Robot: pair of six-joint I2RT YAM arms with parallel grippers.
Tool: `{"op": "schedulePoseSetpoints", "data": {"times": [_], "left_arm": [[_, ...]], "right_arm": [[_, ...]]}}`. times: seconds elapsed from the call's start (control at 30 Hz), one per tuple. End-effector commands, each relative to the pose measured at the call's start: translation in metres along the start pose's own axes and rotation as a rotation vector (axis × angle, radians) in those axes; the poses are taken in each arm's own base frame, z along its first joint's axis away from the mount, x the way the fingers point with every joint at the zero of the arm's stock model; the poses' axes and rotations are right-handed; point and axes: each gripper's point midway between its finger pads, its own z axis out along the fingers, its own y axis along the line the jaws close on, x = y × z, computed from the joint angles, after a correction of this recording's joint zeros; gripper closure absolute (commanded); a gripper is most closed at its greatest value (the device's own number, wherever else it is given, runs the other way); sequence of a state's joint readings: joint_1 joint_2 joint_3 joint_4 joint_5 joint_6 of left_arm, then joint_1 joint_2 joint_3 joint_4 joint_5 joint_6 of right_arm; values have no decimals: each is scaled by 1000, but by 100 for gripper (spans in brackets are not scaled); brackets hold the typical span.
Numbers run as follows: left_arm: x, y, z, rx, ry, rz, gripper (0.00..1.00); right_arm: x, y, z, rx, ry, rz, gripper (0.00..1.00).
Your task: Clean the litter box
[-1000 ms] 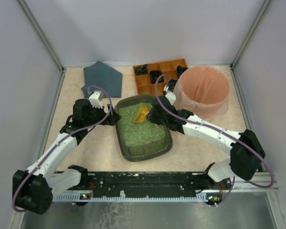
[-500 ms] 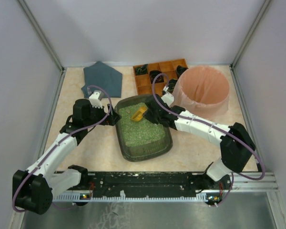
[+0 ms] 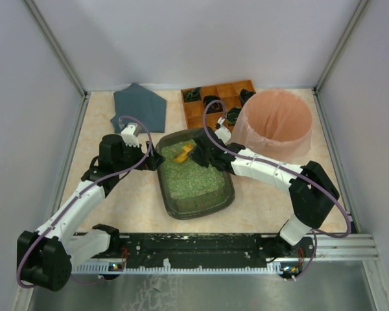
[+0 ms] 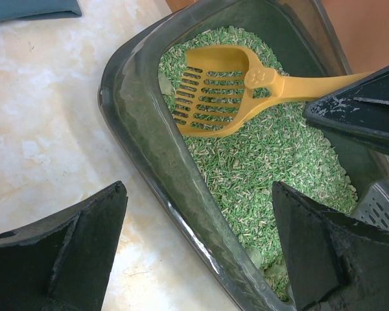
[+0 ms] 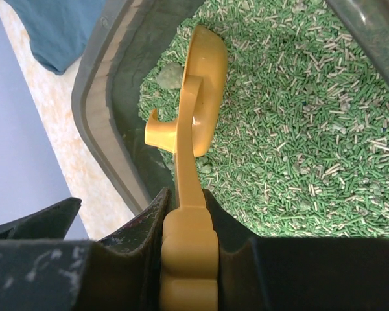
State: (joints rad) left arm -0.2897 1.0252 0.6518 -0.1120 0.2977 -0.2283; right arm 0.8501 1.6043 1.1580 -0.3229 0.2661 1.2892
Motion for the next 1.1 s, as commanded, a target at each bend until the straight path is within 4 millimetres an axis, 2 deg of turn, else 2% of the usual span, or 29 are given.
{"op": "schedulePoseSetpoints", "data": {"times": [0.0,0.27,0.5,0.83,1.07], "left_arm": [[-15,-5,-2,20,-42,9,3],[-14,-6,-3,28,-38,5,4],[-14,-7,-4,32,-40,5,4],[-14,-7,-3,31,-41,6,4],[-13,-6,-3,31,-37,7,4]], "right_arm": [[19,1,7,-35,56,40,100],[29,-33,17,-10,49,87,100],[41,-49,22,-57,68,115,100],[40,-45,18,-206,65,147,100],[27,-46,8,-310,32,188,100]]}}
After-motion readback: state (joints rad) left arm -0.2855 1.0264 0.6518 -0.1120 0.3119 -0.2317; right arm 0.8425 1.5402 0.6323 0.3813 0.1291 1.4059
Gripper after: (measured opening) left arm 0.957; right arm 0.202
